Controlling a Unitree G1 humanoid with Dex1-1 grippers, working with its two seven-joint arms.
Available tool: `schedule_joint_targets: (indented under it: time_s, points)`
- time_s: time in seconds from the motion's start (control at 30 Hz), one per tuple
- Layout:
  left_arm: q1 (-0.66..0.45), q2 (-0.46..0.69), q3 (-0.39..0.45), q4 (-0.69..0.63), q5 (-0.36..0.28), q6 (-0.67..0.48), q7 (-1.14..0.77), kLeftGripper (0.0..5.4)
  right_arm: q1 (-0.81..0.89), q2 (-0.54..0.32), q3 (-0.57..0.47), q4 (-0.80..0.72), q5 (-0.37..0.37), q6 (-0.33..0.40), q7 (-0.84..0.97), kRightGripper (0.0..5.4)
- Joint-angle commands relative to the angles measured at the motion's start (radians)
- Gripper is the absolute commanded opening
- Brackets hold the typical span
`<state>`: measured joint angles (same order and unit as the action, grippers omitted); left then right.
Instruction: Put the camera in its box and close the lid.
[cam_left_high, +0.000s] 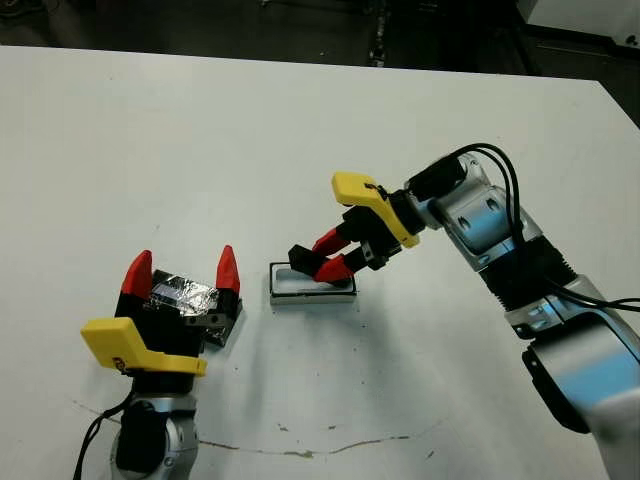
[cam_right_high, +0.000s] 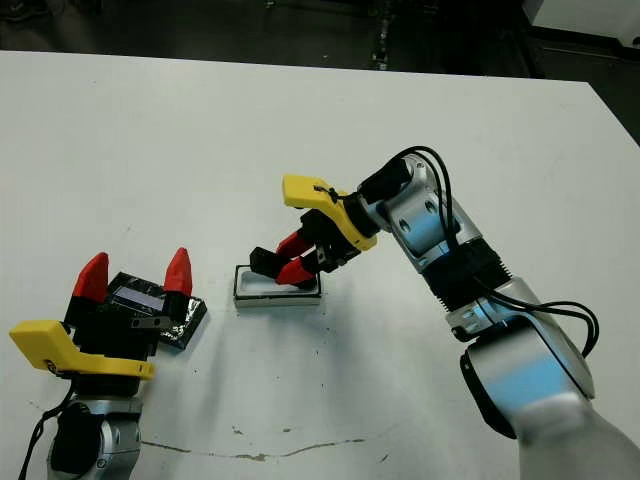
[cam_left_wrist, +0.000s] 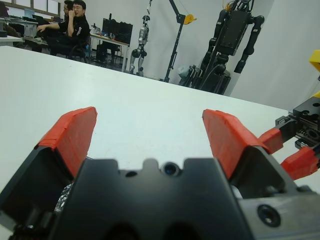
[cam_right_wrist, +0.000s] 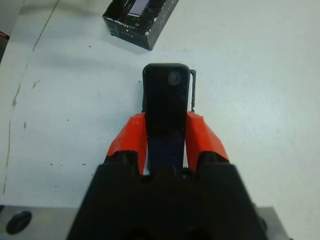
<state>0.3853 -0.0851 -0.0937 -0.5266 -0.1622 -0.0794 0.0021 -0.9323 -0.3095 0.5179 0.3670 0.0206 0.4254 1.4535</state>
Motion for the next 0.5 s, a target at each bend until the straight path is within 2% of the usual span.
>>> schedule_joint_targets:
  time_s: [0.03,0.33,0.5]
  points:
    - [0.010,0.000,0.003,0.011,0.009,0.003,0.006,5.40,0.014,-0.025,0.019,-0.010,-0.029,-0.005,-0.017,1.68]
    - [0.004,-0.002,0.004,0.014,0.002,0.001,0.005,5.40,0.024,-0.035,0.020,0.002,-0.028,-0.015,-0.013,1.68]
    - [0.001,0.003,0.005,0.017,0.007,-0.004,0.000,5.40,0.025,-0.041,0.025,-0.004,-0.039,0.008,-0.027,1.68]
